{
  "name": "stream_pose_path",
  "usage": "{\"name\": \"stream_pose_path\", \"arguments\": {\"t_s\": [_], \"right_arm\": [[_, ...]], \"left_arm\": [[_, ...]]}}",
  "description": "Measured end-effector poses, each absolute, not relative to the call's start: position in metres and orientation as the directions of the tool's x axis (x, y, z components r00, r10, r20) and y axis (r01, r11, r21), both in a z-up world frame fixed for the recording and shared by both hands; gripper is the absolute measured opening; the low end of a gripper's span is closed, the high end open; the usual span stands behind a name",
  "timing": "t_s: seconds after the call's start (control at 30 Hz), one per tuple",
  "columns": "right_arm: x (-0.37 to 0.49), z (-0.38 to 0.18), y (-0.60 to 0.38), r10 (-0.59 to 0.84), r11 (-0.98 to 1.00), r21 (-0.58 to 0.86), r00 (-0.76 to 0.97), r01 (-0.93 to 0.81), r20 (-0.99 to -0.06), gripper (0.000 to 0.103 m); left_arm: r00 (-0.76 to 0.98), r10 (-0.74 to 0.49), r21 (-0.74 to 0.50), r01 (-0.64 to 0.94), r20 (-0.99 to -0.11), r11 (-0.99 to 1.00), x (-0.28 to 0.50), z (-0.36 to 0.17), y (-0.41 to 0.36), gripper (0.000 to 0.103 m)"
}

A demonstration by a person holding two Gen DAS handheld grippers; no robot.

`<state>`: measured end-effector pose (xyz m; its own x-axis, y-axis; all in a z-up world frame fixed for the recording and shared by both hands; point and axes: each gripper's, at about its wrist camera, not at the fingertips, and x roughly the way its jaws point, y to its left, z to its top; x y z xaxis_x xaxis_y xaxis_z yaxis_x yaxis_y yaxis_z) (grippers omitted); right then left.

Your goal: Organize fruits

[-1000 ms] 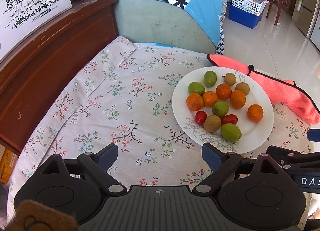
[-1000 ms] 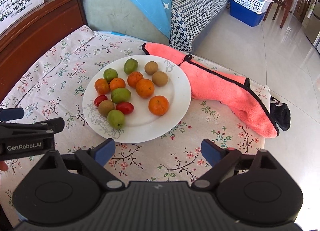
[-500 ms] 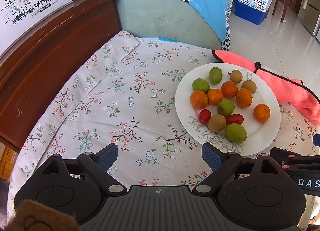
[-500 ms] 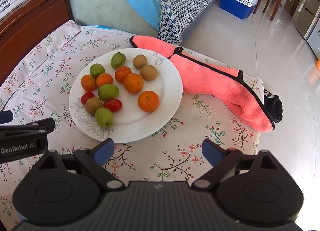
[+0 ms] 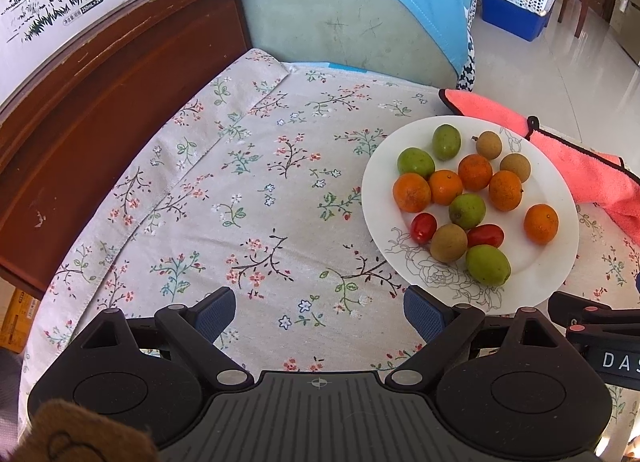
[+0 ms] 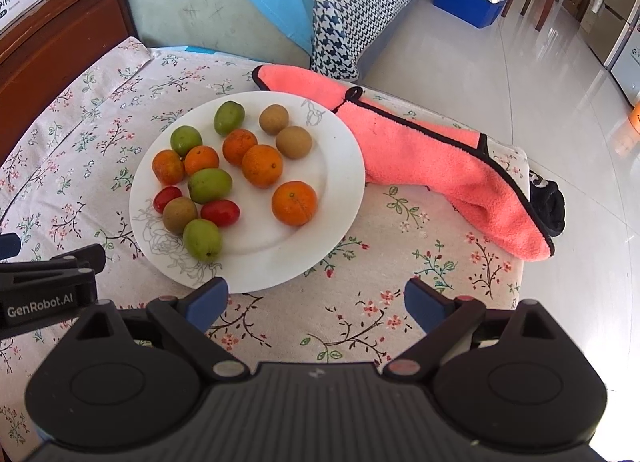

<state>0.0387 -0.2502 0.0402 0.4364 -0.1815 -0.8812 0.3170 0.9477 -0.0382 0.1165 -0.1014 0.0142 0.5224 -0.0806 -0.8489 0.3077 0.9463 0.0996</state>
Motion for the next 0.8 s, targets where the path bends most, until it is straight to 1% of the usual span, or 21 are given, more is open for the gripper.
{"name": "stream_pose_path", "arguments": {"t_s": [0.8], "right_arm": [[0.0477,0.0363,-0.2485,-0.191,0.946,-0.053,0.419,0.319,-0.887,0.095]], "left_arm": [[0.499,-0.079,0.097,0.318,-0.863,0.943,0.1181,0.0075,-0.1106,0.093]]}}
